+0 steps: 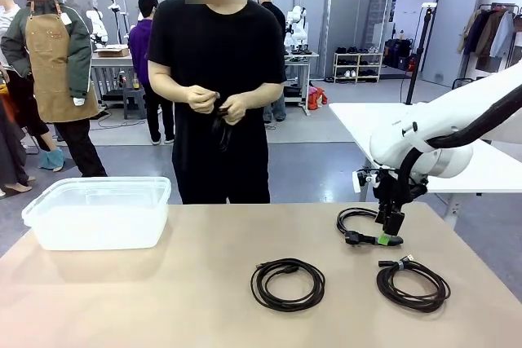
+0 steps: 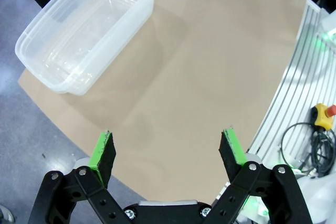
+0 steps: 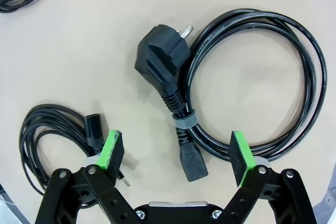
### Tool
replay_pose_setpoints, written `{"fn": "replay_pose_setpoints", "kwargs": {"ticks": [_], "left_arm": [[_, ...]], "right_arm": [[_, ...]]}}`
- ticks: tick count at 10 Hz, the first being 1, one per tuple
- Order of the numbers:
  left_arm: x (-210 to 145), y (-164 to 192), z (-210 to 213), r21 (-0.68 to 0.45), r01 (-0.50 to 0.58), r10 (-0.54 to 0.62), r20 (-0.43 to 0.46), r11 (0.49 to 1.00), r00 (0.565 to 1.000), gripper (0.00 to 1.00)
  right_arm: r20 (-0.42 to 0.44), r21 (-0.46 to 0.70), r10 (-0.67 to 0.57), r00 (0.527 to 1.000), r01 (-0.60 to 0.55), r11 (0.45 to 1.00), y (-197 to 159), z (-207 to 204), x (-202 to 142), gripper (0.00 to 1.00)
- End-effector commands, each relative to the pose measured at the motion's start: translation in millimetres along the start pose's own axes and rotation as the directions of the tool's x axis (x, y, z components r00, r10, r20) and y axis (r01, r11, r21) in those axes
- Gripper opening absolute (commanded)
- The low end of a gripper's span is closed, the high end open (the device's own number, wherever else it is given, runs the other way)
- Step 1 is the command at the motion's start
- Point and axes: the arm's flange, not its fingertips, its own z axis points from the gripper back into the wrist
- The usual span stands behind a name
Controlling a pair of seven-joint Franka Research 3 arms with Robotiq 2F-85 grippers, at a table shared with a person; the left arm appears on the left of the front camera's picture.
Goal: Organize and store the cables.
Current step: Place the Power Cable into the Organizing box.
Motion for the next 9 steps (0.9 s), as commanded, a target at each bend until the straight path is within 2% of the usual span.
{"fn": "replay_pose_setpoints", "kwargs": {"ticks": [1, 7, 8, 9], "left_arm": [[-0.2, 1.4, 1.6, -0.005, 0.013, -0.013, 0.006, 1.000, 1.000, 1.00], [-0.2, 1.4, 1.6, -0.005, 0.013, -0.013, 0.006, 1.000, 1.000, 1.00], [-0.2, 1.4, 1.6, -0.005, 0.013, -0.013, 0.006, 1.000, 1.000, 1.00], [-0.2, 1.4, 1.6, -0.005, 0.013, -0.013, 0.006, 1.000, 1.000, 1.00]], "right_arm": [[-0.006, -0.005, -0.002, 1.000, 0.002, 1.000, -11.7, -7.6, 0.2, 1.00], [-0.027, 0.040, -0.021, 0.999, 0.022, 0.999, -29.4, -30.0, 6.5, 1.00], [-0.034, 0.043, -0.019, 0.999, 0.021, 0.999, -29.2, -31.2, 7.8, 0.68], [-0.036, 0.044, -0.018, 0.999, 0.019, 0.999, -28.8, -31.2, 8.4, 0.40]]}}
